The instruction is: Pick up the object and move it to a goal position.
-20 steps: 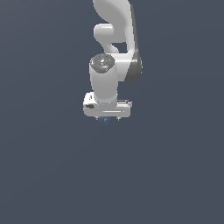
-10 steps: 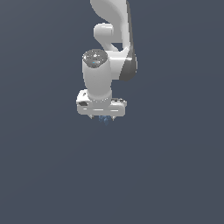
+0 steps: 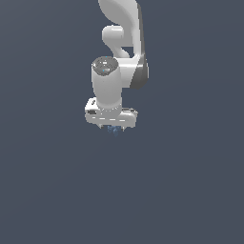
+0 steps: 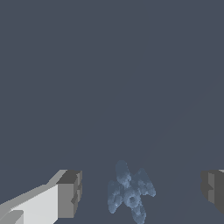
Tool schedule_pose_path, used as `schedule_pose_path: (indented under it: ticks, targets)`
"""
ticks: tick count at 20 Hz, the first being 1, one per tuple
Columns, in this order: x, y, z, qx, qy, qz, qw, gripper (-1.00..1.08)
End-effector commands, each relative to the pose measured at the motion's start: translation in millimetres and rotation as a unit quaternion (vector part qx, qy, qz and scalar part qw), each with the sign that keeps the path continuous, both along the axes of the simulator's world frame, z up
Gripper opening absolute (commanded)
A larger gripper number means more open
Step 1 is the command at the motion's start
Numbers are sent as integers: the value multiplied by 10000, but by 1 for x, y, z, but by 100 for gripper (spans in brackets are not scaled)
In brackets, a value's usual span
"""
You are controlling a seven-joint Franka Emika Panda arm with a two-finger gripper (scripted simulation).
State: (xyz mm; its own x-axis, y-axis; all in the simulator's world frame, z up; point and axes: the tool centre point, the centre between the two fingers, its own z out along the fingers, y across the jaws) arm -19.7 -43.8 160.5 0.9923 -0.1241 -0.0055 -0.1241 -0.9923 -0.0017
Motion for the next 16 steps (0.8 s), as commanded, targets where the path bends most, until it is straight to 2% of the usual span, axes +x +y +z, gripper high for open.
schedule_pose_path:
  ticks: [1, 6, 16]
  targets:
    - [-7, 0, -7, 1, 0, -175, 9998, 100]
    - [-28, 1, -26, 1, -6, -688, 9976, 100]
    - [-72, 1, -58, -11, -19, -1671, 9859, 100]
